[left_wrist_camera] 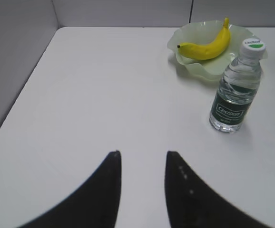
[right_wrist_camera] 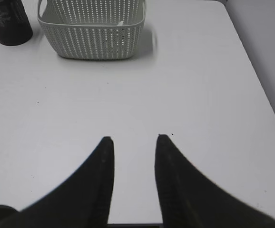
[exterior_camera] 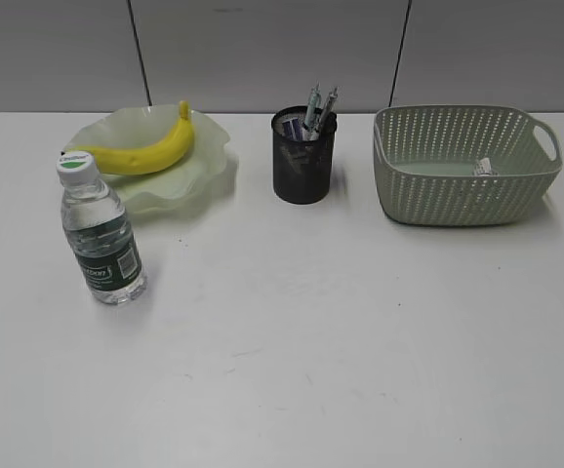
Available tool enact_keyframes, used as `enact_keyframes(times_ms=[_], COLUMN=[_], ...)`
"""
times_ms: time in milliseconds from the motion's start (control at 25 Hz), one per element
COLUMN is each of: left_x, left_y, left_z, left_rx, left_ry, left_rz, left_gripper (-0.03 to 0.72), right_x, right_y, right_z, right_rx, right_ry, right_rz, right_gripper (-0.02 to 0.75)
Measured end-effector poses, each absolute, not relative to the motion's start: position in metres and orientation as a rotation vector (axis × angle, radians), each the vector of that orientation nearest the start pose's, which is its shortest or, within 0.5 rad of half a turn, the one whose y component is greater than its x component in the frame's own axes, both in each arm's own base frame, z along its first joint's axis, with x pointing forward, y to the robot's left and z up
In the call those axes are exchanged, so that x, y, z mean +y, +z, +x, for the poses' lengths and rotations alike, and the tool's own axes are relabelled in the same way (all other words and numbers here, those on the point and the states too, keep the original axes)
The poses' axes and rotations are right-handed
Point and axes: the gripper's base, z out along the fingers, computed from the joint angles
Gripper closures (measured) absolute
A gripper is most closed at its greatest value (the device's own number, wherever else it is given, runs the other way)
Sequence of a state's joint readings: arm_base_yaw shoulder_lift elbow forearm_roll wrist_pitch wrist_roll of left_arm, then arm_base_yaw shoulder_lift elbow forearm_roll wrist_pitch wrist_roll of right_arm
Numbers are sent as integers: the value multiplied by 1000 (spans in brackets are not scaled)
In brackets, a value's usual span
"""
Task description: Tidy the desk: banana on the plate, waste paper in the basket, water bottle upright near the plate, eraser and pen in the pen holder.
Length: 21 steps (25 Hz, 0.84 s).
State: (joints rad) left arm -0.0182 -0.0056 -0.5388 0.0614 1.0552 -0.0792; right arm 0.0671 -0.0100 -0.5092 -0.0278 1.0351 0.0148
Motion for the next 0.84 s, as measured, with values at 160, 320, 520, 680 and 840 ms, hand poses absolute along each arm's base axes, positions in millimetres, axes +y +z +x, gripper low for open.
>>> enact_keyframes(times_ms=[160, 320, 520, 680, 840], left_x=[5, 5, 5, 5, 5], left_y=[288, 288, 288, 288, 288], left_z=[-10, -10, -10, -10, -10], left_rx=[1992, 1992, 1992, 1992, 1992], left_ry=[10, 10, 10, 10, 10], left_rz=[-65, -65, -65, -65, -65], left_gripper=[452, 452, 452, 452, 452], right_x=[-2, -2, -2, -2, -2], right_y=[282, 282, 282, 282, 282], right_z=[-6, -6, -6, -6, -6], right_rx=[1999, 1999, 1999, 1999, 1999], right_ry=[23, 23, 23, 23, 23], right_rz=[-52, -53, -53, -53, -54], right_gripper=[488, 488, 488, 489, 489])
